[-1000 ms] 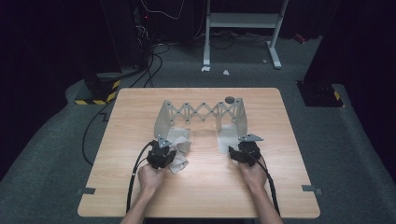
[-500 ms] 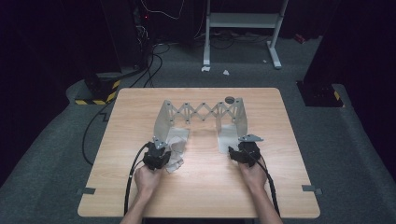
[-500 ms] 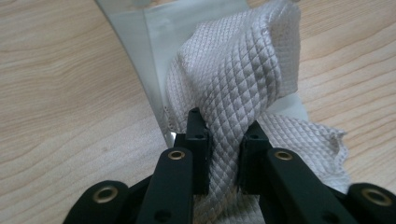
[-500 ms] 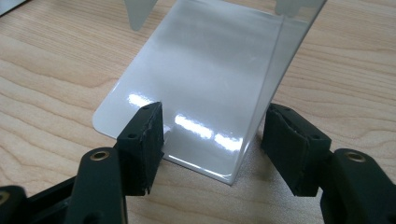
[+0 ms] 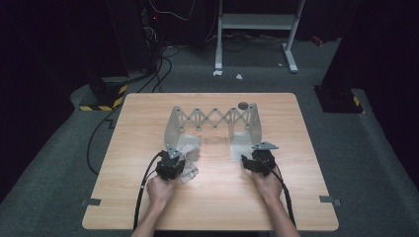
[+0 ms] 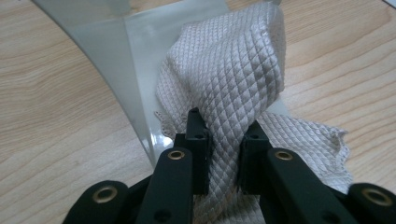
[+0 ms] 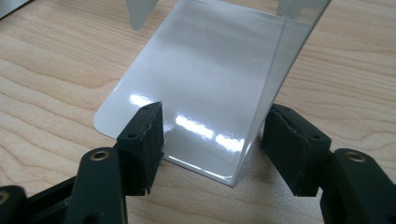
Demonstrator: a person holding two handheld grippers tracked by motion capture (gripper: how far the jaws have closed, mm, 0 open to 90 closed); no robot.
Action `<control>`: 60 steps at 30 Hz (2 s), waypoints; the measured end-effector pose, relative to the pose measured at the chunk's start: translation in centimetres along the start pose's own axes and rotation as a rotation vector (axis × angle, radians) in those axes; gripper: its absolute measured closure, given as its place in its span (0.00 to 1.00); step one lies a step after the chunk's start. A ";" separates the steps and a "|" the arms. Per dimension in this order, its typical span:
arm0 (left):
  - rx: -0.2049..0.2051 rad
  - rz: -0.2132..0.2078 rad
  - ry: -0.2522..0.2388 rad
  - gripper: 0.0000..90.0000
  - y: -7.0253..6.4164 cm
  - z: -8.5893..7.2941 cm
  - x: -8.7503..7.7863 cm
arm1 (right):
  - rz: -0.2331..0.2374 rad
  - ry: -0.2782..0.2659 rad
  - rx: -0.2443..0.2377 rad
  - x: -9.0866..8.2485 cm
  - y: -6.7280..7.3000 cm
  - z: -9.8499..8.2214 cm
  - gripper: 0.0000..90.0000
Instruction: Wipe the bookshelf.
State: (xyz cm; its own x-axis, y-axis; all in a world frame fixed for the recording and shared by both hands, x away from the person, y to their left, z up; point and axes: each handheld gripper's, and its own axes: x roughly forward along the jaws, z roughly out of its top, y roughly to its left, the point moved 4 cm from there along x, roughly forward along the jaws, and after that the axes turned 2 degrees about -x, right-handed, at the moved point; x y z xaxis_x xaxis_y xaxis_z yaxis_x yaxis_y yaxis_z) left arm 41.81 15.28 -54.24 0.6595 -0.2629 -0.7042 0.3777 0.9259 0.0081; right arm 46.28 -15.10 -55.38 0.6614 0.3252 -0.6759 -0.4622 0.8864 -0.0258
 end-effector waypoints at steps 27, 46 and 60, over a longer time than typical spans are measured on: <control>-0.053 -0.001 -0.028 0.87 0.6 -0.2 -0.4 | -0.006 -0.001 0.003 0.0 0.0 0.0 0.43; -0.041 0.022 -0.009 0.87 0.5 0.0 0.1 | -0.005 -0.001 0.003 0.0 0.0 0.0 0.43; -0.041 0.058 -0.002 0.87 1.1 0.4 0.7 | -0.004 0.000 0.002 0.0 0.1 0.0 0.43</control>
State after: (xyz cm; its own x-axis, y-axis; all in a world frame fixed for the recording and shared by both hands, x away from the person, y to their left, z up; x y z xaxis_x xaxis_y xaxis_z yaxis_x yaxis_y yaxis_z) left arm 42.91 15.98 -54.40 0.6807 -0.2091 -0.7021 0.3118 0.9499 0.0194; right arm 46.28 -15.03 -55.38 0.6632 0.3217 -0.6757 -0.4582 0.8884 -0.0268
